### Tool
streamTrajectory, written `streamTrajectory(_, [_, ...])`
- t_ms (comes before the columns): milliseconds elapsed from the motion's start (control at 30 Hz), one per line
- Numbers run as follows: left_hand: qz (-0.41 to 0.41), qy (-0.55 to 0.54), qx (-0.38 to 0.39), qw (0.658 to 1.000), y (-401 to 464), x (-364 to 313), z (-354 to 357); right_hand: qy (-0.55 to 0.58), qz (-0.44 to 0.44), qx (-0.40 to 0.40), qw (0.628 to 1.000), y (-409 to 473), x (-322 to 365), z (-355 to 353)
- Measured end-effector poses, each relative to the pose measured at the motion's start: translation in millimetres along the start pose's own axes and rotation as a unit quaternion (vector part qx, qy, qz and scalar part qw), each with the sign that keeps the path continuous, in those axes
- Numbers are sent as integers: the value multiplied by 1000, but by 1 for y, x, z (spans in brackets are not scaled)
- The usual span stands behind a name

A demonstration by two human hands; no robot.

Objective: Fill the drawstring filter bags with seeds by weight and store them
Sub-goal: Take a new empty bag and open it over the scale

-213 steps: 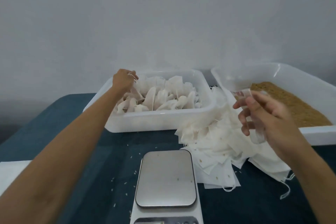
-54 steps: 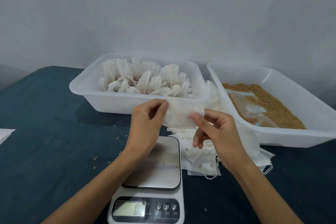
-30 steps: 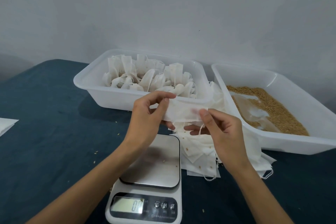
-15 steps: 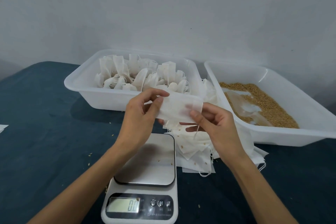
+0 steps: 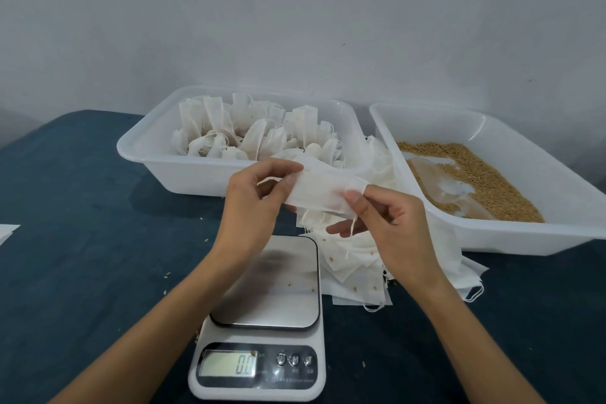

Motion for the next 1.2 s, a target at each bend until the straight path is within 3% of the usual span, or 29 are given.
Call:
streamTrajectory(67, [4, 29, -29, 999, -1, -3, -3, -1, 0, 1, 1000, 0, 0, -1])
streamTrajectory(133, [67, 104, -36, 992, -5, -14, -4, 0, -2, 8, 1000, 0, 1, -1])
streamTrajectory(233, [170, 182, 72, 966, -16, -28, 7, -17, -17, 23, 999, 1, 2, -2])
streamTrajectory(300, [172, 226, 159, 946, -23, -25, 19, -32, -25, 33, 999, 0, 2, -2])
streamTrajectory(467, [184, 343, 184, 902, -30, -10, 33, -43, -40, 58, 997, -5, 6, 5])
streamTrajectory(600, [152, 243, 149, 946, -32, -14, 36, -42, -87, 50, 994, -6, 25, 1])
streamTrajectory(667, [133, 199, 120, 964, -30, -13, 32, -62, -109, -38, 991, 9, 34, -33])
streamTrajectory(733, [91, 149, 119, 978, -28, -10, 28, -152, -71, -127, 978, 36, 30, -90])
streamTrajectory(800, [38, 104, 120, 986, -27, -6, 27, -340, 76, -107, 931, 68, 10, -149])
streamTrajectory(867, [-1, 75, 118, 990, -25, -3, 27, -542, 265, 16, 797, 84, -22, -191])
streamTrajectory(900, [-15, 64, 119, 991, -24, -2, 28, -598, 324, 74, 730, 84, -35, -201])
streamTrajectory(933, [-24, 54, 117, 991, -23, 0, 28, -621, 353, 114, 690, 83, -46, -208])
streamTrajectory(1100, [-53, 33, 95, 994, -18, 3, 24, -651, 320, 119, 677, 84, -62, -218])
streamTrajectory(1200, [-53, 37, 96, 993, -19, 3, 23, -714, 292, 96, 629, 82, -53, -218])
Point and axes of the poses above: each hand's wrist, its own y-axis towards the middle knuckle, its own z-axis out of the palm, x = y × z, the point moved 4 cm from there along y, towards the middle knuckle, and after that the axes turned 2 degrees about -z, right-handed, at the moved point
